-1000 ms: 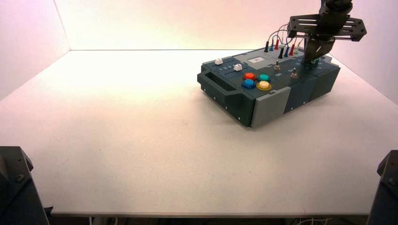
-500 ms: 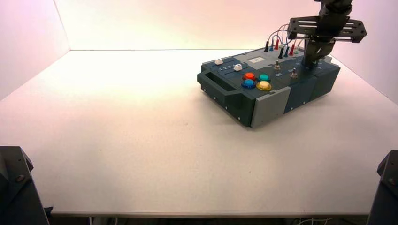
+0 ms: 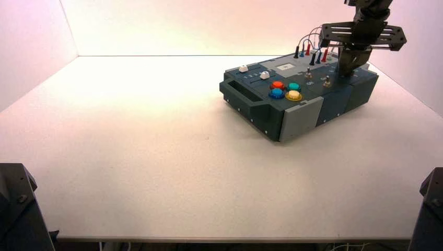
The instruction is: Turn the knob to position 4.
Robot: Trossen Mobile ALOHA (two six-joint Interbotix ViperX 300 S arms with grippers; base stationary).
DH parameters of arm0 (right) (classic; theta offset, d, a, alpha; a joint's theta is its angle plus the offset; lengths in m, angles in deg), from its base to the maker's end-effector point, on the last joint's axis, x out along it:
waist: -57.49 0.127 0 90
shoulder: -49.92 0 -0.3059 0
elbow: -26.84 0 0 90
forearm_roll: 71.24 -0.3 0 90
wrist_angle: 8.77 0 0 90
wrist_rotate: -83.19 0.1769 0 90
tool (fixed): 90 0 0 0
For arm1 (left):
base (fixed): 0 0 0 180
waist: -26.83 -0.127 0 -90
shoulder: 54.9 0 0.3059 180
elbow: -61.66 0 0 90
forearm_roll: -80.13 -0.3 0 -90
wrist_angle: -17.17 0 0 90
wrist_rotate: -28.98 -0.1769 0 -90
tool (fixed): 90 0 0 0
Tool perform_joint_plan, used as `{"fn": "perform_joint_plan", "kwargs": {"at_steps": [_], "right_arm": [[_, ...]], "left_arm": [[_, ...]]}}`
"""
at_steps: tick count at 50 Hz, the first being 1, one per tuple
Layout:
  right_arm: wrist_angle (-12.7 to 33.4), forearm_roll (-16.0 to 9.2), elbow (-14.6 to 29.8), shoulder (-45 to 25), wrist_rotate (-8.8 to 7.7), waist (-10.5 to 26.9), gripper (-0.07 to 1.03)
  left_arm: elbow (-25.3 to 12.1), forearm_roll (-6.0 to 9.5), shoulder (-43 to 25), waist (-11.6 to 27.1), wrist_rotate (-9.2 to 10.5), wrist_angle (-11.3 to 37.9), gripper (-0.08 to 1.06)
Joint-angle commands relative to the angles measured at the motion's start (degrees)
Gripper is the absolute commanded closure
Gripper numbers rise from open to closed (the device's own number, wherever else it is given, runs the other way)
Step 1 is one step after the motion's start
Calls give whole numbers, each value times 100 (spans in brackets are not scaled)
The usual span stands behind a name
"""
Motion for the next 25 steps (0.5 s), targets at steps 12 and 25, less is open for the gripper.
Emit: {"fn": "perform_joint_plan", "kwargs": {"at_steps": [12, 25], "right_arm": [[220, 0, 343, -18, 26, -26, 98], [290, -9, 431, -114, 26, -26, 98]], "left_arm": [[-79, -9, -53, -26, -9, -26, 101], [-79, 0, -53, -26, -9, -35, 101]]}}
